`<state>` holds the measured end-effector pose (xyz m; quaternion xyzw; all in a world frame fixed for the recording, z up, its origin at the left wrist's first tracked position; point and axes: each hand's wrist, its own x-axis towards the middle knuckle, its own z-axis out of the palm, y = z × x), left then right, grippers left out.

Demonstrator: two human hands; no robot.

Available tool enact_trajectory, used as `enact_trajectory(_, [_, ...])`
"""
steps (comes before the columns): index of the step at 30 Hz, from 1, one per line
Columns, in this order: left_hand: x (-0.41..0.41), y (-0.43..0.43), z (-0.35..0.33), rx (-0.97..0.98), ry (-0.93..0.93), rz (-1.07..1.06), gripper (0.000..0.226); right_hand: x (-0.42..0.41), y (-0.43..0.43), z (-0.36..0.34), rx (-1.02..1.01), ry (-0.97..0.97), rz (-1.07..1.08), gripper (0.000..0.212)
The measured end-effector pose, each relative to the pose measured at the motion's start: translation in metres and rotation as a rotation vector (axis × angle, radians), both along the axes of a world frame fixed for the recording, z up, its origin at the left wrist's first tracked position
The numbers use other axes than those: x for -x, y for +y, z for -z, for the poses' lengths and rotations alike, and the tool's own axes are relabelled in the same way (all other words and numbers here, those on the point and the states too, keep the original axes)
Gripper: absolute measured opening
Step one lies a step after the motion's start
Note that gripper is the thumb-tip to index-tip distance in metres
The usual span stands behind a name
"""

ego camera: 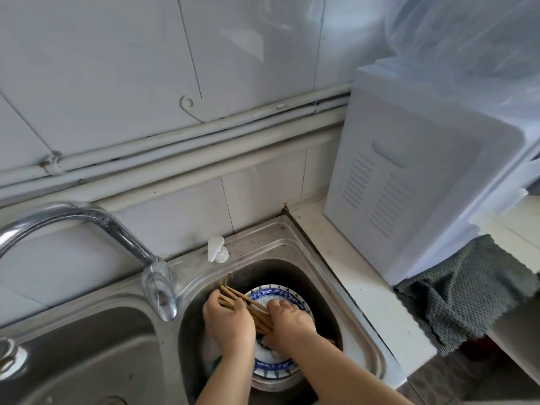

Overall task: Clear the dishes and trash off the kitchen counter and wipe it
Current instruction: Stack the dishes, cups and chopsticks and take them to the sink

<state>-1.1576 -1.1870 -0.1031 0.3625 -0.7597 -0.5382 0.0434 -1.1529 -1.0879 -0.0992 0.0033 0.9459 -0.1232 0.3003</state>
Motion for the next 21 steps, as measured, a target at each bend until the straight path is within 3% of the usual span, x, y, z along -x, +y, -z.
enact_trajectory(4, [0.004, 0.012, -0.015, -0.055, 0.066, 0.032, 0.049, -0.001, 0.004, -0.007, 0.044, 0.015, 0.036, 0.062])
enact_trajectory(7, [0.006, 0.025, -0.024, -0.130, 0.077, 0.062, 0.049, 0.001, 0.012, -0.020, 0.199, 0.123, 0.146, 0.058])
enact_trajectory(10, [0.004, 0.047, -0.037, -0.222, 0.085, 0.078, 0.047, 0.004, 0.030, -0.039, 0.419, 0.241, 0.335, 0.045])
enact_trajectory(15, [-0.004, 0.096, -0.061, -0.443, 0.070, 0.137, 0.032, 0.001, 0.083, -0.065, 0.823, 0.245, 0.802, 0.013])
enact_trajectory(21, [-0.037, 0.186, -0.091, -0.587, 0.108, 0.219, 0.019, -0.043, 0.177, -0.091, 1.029, 0.335, 1.046, 0.023])
